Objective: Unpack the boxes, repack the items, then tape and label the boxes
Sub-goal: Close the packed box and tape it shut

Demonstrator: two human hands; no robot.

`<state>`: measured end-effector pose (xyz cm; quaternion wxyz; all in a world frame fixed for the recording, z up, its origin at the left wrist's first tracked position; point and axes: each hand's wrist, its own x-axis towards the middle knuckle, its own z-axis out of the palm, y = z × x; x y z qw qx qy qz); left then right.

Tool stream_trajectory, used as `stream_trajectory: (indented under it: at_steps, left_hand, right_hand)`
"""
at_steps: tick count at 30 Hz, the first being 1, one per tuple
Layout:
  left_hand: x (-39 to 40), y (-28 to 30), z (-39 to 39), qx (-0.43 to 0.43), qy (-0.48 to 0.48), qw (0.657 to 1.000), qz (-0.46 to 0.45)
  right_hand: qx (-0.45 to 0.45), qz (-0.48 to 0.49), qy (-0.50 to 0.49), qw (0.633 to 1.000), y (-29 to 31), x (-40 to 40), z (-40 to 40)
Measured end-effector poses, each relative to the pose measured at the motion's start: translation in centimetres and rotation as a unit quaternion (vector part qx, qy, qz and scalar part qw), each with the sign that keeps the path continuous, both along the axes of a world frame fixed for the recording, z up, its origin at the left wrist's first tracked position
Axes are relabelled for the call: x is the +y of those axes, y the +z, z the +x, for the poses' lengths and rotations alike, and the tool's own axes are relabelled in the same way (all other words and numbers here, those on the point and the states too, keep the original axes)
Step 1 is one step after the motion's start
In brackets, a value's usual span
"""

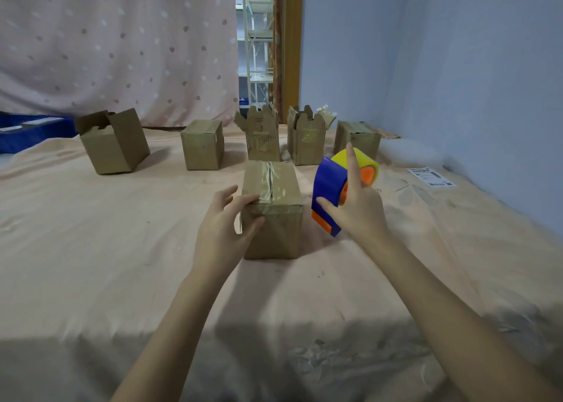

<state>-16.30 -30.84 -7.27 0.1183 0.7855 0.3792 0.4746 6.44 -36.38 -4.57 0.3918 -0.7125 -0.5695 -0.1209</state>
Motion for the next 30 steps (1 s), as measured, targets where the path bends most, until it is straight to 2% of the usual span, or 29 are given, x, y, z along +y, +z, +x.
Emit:
stream_trajectory:
  at_steps: [3,7,13,16,23,27,30]
  left_hand:
    - [0.1,-0.2,0.1,-0.017,-0.018,1.000,-0.002]
    - [0.0,-0.3,0.2,-0.042,-0.008,0.999,-0.004]
    - [-1.3,-0.4,0.0,-0.047,0.011,0.999,0.008]
    - [-2.5,-0.4,-0.5,-0.042,0.012,0.999,0.024]
    - [-6.0,-0.8,-1.8,-0.052,0.015,0.998,0.035]
    - [-6.6,-1.0,-2.0,-0.053,0.023,0.998,0.021]
    - [-6.8,-1.1,-2.4,-0.056,0.012,0.998,0.017]
  right_hand:
    - [0.133,0.005,0.067,0.989,-2.0,0.0,0.5]
    - [0.183,0.032,0.149,0.971,-3.7,-0.9,1.3]
    - [0.080,0.045,0.239,0.967,-5.0,-3.9,2.2]
    - [0.049,0.060,0.243,0.967,-6.4,-5.1,2.5]
    - [-0.037,0.021,0.234,0.971,-8.7,-8.7,1.0]
    - [-0.044,-0.017,0.161,0.986,-8.3,-9.7,0.0]
    - [-0.117,0.092,0.057,0.987,-6.9,-10.6,-1.7]
